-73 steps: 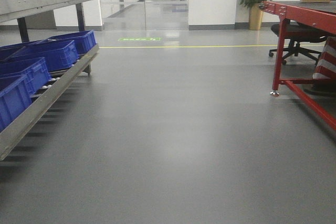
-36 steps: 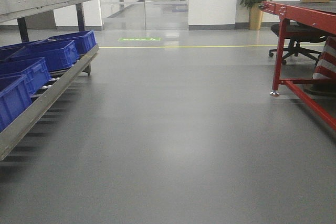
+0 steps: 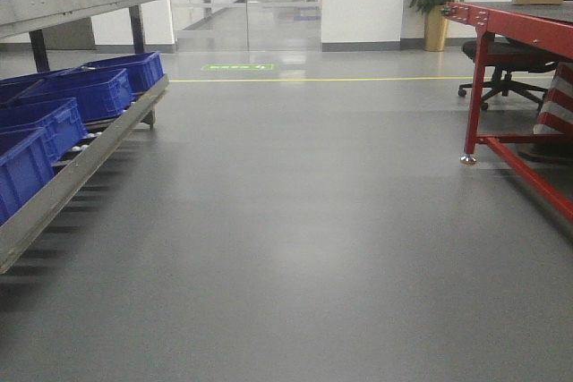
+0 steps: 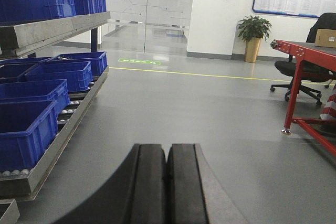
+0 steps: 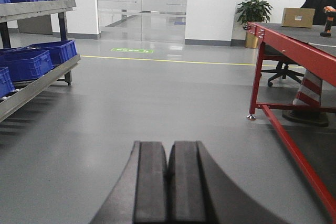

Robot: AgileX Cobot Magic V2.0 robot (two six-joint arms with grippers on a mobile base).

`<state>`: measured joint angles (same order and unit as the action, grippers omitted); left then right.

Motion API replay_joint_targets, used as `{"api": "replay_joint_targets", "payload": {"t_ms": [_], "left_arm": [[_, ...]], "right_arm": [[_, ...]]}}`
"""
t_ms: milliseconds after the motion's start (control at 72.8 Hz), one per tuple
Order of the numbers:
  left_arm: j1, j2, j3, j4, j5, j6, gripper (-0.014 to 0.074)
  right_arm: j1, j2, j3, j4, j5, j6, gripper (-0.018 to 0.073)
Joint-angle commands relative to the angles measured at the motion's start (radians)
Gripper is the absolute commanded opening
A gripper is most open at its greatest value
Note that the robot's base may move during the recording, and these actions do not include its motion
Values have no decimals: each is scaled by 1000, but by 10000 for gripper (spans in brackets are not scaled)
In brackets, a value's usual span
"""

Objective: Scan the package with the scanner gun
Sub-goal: 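Drive the base forward across the floor toward the red-framed table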

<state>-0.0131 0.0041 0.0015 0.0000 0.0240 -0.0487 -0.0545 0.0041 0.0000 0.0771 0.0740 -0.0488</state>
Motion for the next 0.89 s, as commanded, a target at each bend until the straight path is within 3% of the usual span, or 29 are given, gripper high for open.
{"api": "replay_joint_targets", "payload": {"t_ms": [0,880], "left_arm": [[-5,-4,-2,0,-17,-5,-111],[-5,-4,-2,0,-17,-5,-111]], "right_arm": [[-6,-4,0,-4,-23,-6,-169],[-6,-4,0,-4,-23,-6,-169]]}}
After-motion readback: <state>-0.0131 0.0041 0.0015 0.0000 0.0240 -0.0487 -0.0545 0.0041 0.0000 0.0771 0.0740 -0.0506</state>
